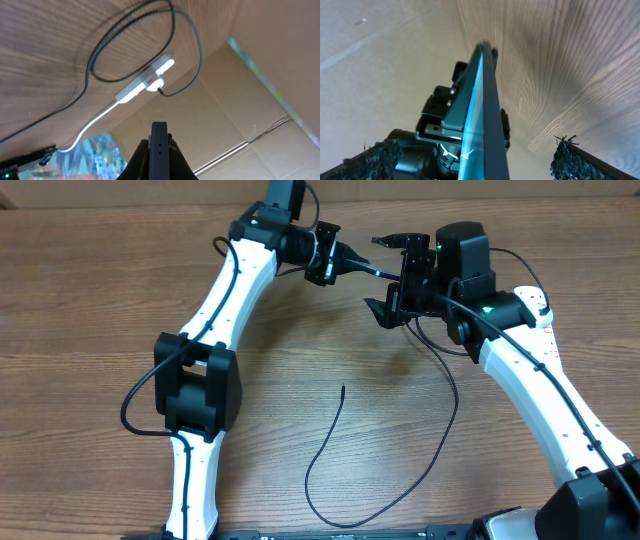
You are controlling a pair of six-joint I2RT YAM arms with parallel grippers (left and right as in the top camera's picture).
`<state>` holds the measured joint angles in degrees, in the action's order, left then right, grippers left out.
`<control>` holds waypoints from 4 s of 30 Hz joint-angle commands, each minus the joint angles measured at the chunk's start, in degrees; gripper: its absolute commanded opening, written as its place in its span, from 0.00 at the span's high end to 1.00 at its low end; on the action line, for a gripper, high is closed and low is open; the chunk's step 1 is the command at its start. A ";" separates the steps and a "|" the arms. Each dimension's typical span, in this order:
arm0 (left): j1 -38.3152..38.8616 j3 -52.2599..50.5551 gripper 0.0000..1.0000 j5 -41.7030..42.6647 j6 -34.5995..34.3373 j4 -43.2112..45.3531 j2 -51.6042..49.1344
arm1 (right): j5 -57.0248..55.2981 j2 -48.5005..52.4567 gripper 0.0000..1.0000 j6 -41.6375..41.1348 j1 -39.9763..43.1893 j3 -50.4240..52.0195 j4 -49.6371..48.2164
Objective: Plug charger to phone and switch on socket
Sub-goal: 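Open the right gripper and withdraw it, left gripper pulling phone back, then move the right gripper down toward the black cable's connector end, then lower the right gripper and grasp the cable connector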
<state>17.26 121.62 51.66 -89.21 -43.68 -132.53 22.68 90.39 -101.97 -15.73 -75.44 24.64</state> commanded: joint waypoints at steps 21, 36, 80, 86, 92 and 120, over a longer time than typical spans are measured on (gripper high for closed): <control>-9.03 1.27 0.96 8.28 34.97 -8.41 -0.04 | 13.77 -0.37 0.00 51.71 17.27 -1.05 15.39; -15.72 1.27 0.96 11.21 58.07 -22.27 -0.07 | 2.16 -0.37 0.00 71.12 15.58 -16.55 38.18; -19.47 1.27 0.96 14.58 74.69 -28.57 -0.07 | -15.08 17.07 0.01 60.74 -17.00 2.21 27.06; -19.47 1.27 0.96 14.67 74.69 -28.52 -0.07 | -15.87 17.11 0.03 60.13 -19.89 3.65 24.24; -19.50 1.27 0.96 14.67 74.69 -28.50 -0.04 | -20.39 17.11 0.07 58.23 -21.40 3.65 25.22; -19.58 1.27 0.96 15.50 74.66 -27.65 -0.07 | -26.25 24.87 0.16 52.24 -23.06 -2.64 32.50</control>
<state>-2.00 121.64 63.94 -15.84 -71.16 -132.53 -2.42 114.87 -48.75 -38.46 -76.93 57.45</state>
